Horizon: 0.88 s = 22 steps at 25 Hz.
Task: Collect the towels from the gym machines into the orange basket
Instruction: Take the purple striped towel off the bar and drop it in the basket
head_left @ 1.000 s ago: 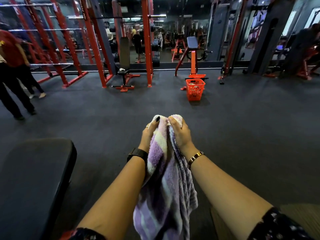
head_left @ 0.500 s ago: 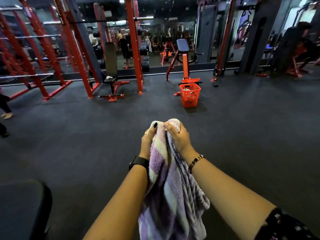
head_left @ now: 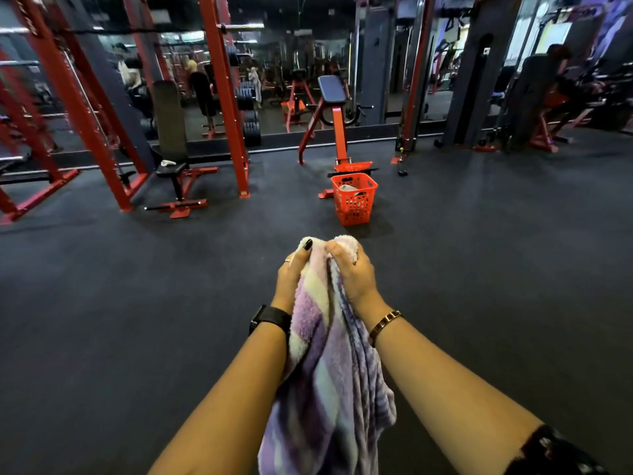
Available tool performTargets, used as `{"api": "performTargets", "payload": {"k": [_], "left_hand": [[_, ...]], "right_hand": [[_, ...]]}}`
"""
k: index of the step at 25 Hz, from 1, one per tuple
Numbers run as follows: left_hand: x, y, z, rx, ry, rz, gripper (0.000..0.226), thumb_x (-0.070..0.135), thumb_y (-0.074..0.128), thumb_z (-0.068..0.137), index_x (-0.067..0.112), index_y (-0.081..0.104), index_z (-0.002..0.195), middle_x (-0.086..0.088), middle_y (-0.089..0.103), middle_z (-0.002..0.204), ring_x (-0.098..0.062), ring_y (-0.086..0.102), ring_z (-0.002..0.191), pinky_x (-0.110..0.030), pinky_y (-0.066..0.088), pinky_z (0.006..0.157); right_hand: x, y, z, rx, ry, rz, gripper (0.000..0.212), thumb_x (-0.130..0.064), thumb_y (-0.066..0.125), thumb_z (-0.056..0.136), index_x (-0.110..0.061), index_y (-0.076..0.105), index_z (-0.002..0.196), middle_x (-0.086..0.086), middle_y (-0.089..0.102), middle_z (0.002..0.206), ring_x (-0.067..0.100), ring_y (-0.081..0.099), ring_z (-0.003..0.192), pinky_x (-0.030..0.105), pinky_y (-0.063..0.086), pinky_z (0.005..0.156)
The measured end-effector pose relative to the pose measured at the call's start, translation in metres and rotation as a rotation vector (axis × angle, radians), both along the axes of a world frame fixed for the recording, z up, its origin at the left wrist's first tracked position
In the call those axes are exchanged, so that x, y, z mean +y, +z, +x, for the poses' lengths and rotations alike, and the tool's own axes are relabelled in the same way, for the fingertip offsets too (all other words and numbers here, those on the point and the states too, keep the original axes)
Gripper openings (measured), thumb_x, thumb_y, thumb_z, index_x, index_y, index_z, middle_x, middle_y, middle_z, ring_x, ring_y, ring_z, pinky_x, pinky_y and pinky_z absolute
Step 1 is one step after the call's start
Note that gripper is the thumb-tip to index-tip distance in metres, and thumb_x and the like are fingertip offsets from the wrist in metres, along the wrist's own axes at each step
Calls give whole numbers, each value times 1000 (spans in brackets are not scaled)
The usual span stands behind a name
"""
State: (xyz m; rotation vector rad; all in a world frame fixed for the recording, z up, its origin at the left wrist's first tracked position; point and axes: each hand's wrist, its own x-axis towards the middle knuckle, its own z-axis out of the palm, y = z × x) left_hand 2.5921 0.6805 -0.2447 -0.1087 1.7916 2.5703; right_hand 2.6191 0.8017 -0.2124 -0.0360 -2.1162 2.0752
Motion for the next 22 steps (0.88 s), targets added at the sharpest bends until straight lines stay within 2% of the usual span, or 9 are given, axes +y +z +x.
{"api": "performTargets", "payload": {"k": [3,5,7,11,14,15,17,19,22], "left_hand": [[7,-2,-80,5,-20,-21,34,44,64,83,12,68,91,-13,63,98,-25,57,95,-46,46,98],[15,0,-143,16,-20,-26,23,36,59,91,15,67,86,-11,64,94,-24,56,95,-44,46,97],[22,5,-209,19,-32,-43,29,42,62,87,14,67,88,-13,62,96,-24,55,95,-47,45,99],[30,16,-329,36,-63,-33,62,61,75,62,11,65,99,-17,60,102,-26,55,97,-51,43,102],[23,23,-413,23,-45,-58,36,50,69,75,14,67,81,-10,63,89,-24,56,89,-42,48,91],[20,23,-442,26,-44,-60,31,50,68,74,18,69,76,-8,64,87,-23,56,89,-43,48,93],[12,22,-501,35,-55,-54,34,54,69,64,22,71,74,-7,65,90,-23,56,93,-47,45,100],[1,14,-564,57,-80,-53,35,55,68,65,22,70,78,-8,64,93,-22,56,95,-50,42,104],[-15,7,-655,55,-82,-63,37,54,66,72,20,69,83,-12,64,97,-23,56,95,-52,41,104]], "right_hand": [[3,-8,-81,-7,-28,7,54,-53,60,70,-19,63,111,-2,66,107,13,60,98,23,44,86],[11,-9,-147,-5,-28,27,57,-54,59,68,-18,63,113,-1,66,107,14,60,99,24,43,85],[20,-3,-217,-23,-18,36,54,-54,59,69,-19,62,111,-1,65,107,14,60,99,24,41,84],[29,8,-335,-5,-11,20,37,-47,64,79,-23,60,106,-1,64,104,15,60,98,25,43,84],[23,8,-421,13,-17,13,31,-39,65,86,-20,60,109,0,63,104,16,59,97,24,41,83],[20,8,-450,19,-22,15,32,-39,65,86,-19,60,110,0,63,104,15,58,97,23,41,82],[13,4,-511,33,-31,19,30,-37,65,88,-17,60,111,-1,62,103,14,58,95,21,41,79],[3,-5,-573,40,-34,15,28,-34,64,90,-15,62,111,-2,63,102,14,58,94,16,44,73],[-19,-14,-669,48,-41,-8,45,-44,65,78,-12,64,109,-2,66,100,14,61,93,10,45,74]]}}
